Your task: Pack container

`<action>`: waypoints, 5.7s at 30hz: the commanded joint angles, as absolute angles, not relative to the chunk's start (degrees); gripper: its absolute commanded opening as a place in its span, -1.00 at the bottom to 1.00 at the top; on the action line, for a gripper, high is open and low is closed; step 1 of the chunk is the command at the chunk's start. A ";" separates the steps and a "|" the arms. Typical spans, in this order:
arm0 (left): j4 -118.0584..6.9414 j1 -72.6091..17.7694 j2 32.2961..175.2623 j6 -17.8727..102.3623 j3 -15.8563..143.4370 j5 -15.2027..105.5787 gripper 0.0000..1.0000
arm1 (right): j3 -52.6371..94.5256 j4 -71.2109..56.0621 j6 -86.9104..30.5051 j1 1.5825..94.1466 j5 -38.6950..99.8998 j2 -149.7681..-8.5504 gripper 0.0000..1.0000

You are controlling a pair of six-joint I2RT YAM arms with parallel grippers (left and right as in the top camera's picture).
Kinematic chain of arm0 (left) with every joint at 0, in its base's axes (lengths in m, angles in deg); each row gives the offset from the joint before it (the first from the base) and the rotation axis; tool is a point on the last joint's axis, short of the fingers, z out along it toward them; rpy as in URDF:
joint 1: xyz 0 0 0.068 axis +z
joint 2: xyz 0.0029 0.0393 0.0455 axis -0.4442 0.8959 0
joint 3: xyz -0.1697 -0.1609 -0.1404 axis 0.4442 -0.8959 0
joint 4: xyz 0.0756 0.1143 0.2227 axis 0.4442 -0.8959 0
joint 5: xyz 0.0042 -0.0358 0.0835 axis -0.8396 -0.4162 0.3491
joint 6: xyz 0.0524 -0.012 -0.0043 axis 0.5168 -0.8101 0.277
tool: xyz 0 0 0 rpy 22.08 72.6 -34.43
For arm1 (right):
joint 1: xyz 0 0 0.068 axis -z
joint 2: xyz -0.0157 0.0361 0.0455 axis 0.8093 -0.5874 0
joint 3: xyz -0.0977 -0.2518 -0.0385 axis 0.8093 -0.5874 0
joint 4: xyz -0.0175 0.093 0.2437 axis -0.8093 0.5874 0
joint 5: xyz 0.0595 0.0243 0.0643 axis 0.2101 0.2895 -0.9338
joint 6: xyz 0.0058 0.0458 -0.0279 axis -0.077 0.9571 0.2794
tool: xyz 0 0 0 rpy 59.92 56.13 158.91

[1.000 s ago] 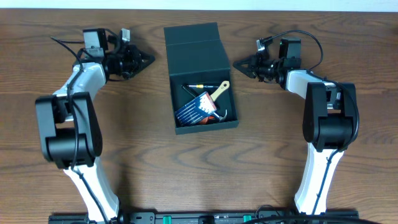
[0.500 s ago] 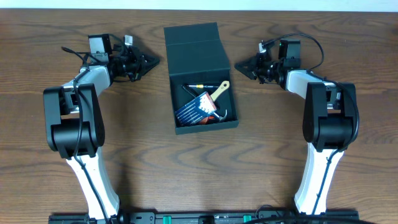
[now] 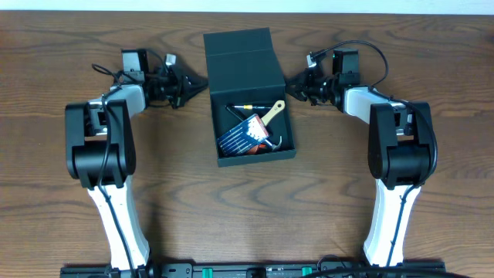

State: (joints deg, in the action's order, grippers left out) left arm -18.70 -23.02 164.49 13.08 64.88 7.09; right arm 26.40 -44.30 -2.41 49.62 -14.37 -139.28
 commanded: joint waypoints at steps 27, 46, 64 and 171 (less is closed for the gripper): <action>-13.06 -27.58 165.86 10.83 64.80 4.18 -0.89 | 26.44 -48.20 -8.99 48.31 -28.12 -139.87 -0.97; -10.02 -27.58 165.84 10.43 65.65 1.19 -0.89 | 26.44 -50.88 -10.04 48.33 -32.33 -139.87 -0.97; -2.46 -27.58 165.84 10.69 67.11 -1.61 -0.89 | 26.44 -54.29 -12.47 48.38 -32.20 -139.87 -0.97; -0.56 -27.32 154.06 29.58 71.90 -1.30 -0.27 | 26.46 -74.05 -3.07 54.21 -33.14 -139.87 -0.06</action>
State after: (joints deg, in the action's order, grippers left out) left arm -0.62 -29.09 155.46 26.52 70.61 -5.48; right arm 26.11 -74.05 -5.36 54.24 -32.47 -139.28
